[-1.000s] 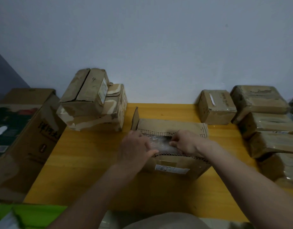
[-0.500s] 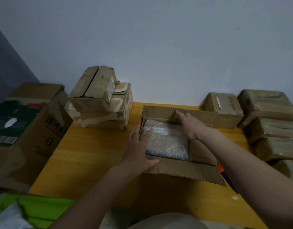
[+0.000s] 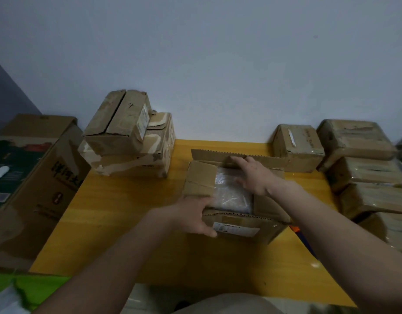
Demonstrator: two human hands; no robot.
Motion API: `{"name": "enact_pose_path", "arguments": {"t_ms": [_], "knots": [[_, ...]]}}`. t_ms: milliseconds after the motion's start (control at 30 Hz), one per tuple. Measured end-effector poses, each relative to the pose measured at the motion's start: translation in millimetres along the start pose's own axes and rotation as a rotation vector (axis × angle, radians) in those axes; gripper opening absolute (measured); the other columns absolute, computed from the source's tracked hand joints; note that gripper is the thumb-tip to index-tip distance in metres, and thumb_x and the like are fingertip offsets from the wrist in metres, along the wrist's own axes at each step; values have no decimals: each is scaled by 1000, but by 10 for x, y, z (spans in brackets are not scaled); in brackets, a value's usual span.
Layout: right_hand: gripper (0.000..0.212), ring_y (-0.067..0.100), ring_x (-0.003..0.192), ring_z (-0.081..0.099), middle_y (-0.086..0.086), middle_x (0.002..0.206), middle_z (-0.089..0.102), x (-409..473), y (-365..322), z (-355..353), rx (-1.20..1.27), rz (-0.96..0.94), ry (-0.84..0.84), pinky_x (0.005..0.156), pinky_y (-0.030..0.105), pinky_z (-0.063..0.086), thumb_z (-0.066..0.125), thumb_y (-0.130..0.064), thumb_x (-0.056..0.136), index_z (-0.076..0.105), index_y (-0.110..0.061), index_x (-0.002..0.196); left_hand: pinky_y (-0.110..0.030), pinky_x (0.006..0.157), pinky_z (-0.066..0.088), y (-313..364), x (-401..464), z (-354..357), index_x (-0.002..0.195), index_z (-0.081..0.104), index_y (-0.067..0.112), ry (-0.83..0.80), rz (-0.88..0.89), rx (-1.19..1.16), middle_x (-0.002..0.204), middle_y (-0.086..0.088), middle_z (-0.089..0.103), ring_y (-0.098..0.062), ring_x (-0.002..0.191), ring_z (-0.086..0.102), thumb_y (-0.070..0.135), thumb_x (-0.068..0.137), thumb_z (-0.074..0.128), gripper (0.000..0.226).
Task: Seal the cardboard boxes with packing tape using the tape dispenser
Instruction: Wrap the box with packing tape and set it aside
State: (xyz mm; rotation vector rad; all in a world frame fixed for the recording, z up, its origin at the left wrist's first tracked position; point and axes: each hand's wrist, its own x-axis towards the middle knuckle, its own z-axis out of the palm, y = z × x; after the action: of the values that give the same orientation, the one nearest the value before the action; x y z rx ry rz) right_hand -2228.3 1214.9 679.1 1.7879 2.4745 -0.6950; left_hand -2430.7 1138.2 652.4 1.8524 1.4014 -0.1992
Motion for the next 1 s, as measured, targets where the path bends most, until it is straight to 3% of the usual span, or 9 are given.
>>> {"name": "enact_pose_path", "arguments": {"t_ms": [133,233,333,500,600,667,800,900,1000], "knots": [[61,25,132,38,8,145,37,-135,9,31,10,-26,11,109,38,34,51,-31,96,23,-23,149,-28,91,40,47,195,-317,145,39,24,48,-45,34,137,-3,51,-21,117,50,39,93,59,58],[48,26,129,43,9,140,45,-206,16,51,18,-33,18,105,34,33,42,-35,99,36,-18,144,-29,74,44,57,334,-460,124,59,17,234,-188,189,114,-1,61,-19,98,56,51,84,66,52],[39,26,116,52,9,128,56,-284,60,87,47,-27,57,90,31,39,43,-39,98,53,-18,130,-30,62,40,48,440,-372,110,59,16,400,-333,316,98,2,57,-17,86,52,57,77,71,54],[26,22,106,55,2,114,57,-347,196,213,0,-1,156,89,33,46,55,-35,92,60,-20,113,-35,89,43,-8,545,-106,128,37,16,636,-456,153,129,-6,39,-24,116,41,54,61,84,90],[40,22,117,45,3,125,48,-291,267,270,-36,36,293,101,37,40,55,-39,91,51,-24,128,-39,101,37,-34,518,-46,136,16,25,776,-390,66,143,-7,19,-27,128,25,52,56,87,110],[51,28,134,29,6,145,36,-207,311,295,-131,97,315,111,42,26,48,-46,93,38,-30,140,-46,114,20,-54,484,20,146,-3,34,774,-271,-12,153,4,-10,-28,141,1,48,61,86,123],[49,34,145,5,5,159,14,-57,423,372,-64,273,165,116,52,9,27,-57,96,32,-41,142,-53,114,0,-90,408,177,149,-11,42,513,-137,13,146,15,-41,-24,142,-26,67,63,73,123],[45,33,146,-1,2,160,6,13,486,421,42,304,126,114,57,10,31,-58,95,43,-40,135,-53,113,-5,-156,414,269,146,-23,40,357,-175,168,145,5,-48,-25,136,-38,79,56,68,133],[46,31,147,-2,-2,160,6,121,493,410,63,313,151,112,63,12,39,-56,93,41,-31,131,-51,114,-6,-176,435,314,148,-22,34,367,-211,216,146,-1,-45,-26,135,-39,77,65,63,127]]}}
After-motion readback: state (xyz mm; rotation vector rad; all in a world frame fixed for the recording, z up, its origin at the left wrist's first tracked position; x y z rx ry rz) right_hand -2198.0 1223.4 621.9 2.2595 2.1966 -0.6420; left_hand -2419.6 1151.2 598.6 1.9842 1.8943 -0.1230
